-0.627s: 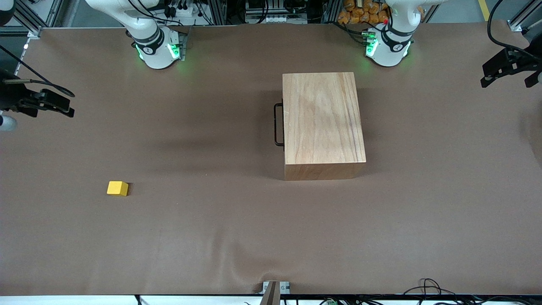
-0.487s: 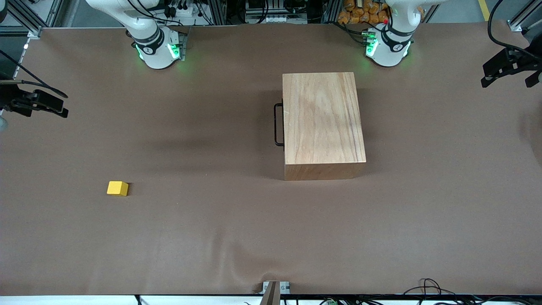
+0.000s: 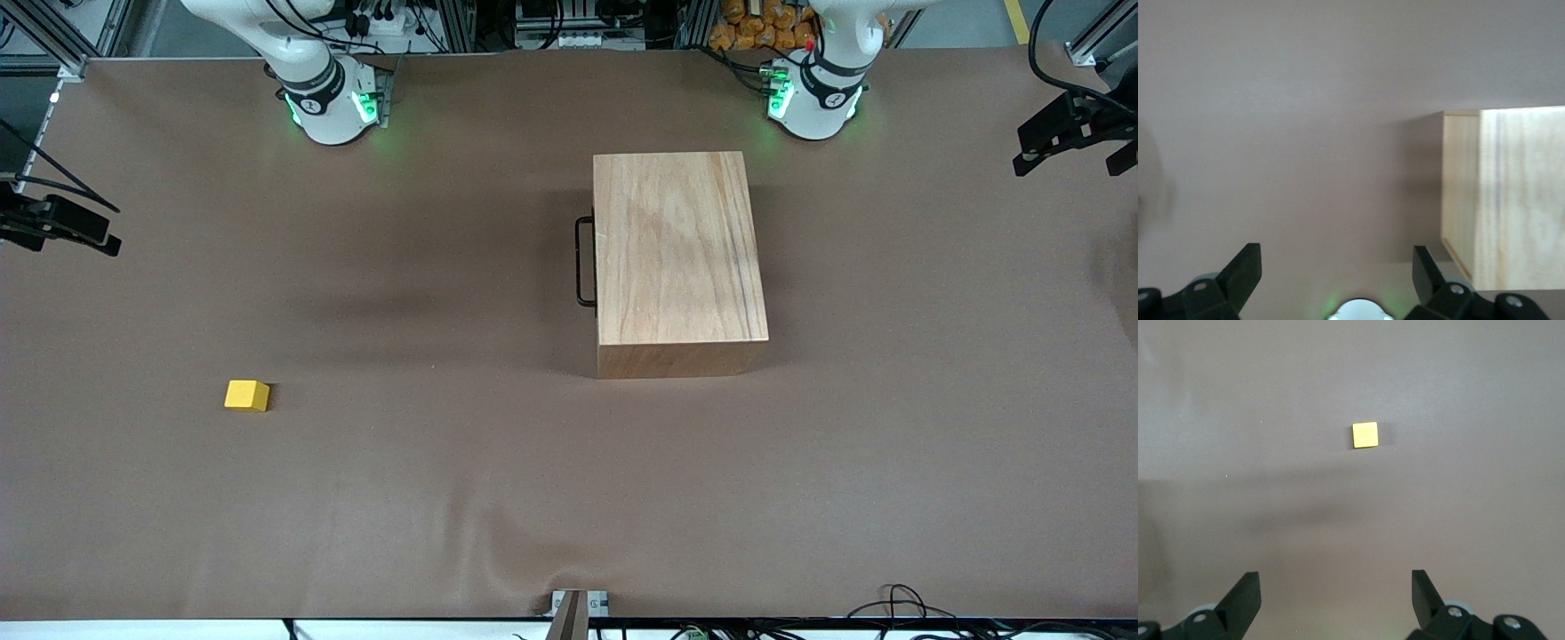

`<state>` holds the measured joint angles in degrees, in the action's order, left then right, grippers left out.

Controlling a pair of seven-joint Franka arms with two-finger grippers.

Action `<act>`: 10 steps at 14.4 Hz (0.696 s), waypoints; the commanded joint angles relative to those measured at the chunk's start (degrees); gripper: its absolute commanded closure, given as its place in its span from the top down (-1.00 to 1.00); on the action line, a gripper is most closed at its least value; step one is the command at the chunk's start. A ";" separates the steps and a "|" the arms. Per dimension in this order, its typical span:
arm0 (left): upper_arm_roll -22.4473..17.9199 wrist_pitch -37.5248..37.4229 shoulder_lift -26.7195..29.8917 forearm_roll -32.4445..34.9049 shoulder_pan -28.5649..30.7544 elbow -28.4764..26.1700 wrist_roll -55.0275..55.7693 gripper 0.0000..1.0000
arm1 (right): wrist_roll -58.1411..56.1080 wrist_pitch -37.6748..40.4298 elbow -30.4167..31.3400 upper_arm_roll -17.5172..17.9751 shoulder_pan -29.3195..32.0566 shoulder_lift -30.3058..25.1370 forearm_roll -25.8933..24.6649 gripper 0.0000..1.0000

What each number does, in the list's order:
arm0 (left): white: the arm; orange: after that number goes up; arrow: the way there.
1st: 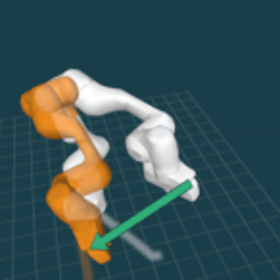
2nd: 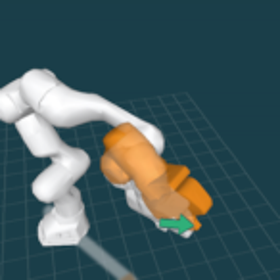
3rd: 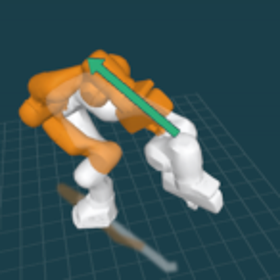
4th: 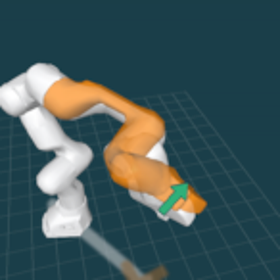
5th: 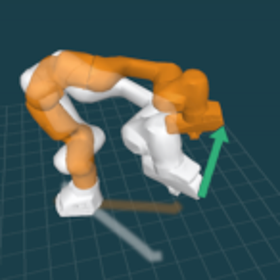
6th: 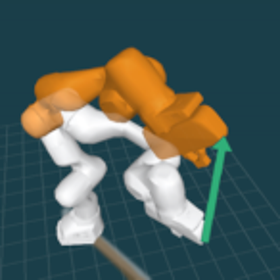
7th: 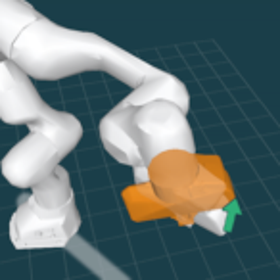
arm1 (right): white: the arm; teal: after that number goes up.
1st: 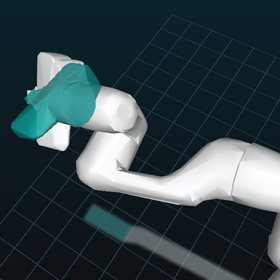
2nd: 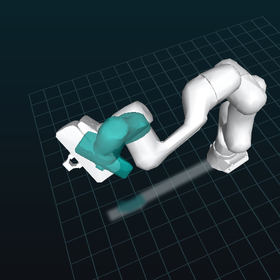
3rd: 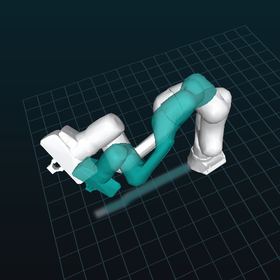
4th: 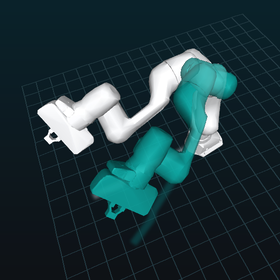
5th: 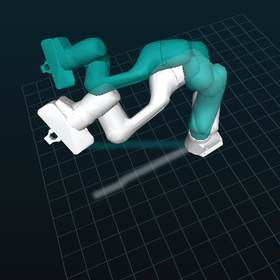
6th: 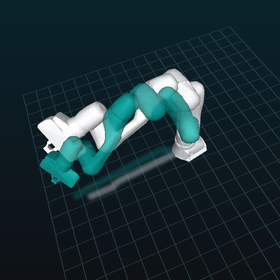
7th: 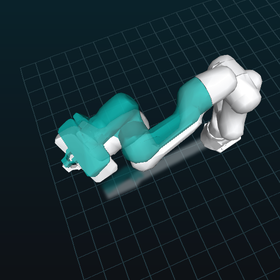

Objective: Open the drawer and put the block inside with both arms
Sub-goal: 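Raise the left gripper from rest toward the wooden box, then move the left gripper over the box to the black drawer handle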

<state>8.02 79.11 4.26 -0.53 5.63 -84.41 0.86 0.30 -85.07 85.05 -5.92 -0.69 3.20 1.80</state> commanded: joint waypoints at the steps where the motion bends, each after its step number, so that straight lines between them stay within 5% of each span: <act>1: 1.55 -1.15 -2.14 -1.84 -1.84 1.53 5.53 1.00 | -0.39 -0.27 0.90 0.64 0.78 -0.12 -0.30 1.00; 4: 6.11 -0.89 -7.14 -1.67 -6.84 4.67 11.86 1.00 | -0.39 -0.36 0.90 0.64 0.87 -0.04 -0.30 1.00; 10: 5.52 0.60 -20.93 -0.88 -24.94 13.99 31.62 1.00 | -0.48 -0.44 1.26 0.64 1.66 0.66 -0.30 1.00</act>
<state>14.51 80.09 -10.39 -2.07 -13.85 -77.16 26.18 0.30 -85.12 86.19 -5.99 -0.12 3.57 1.79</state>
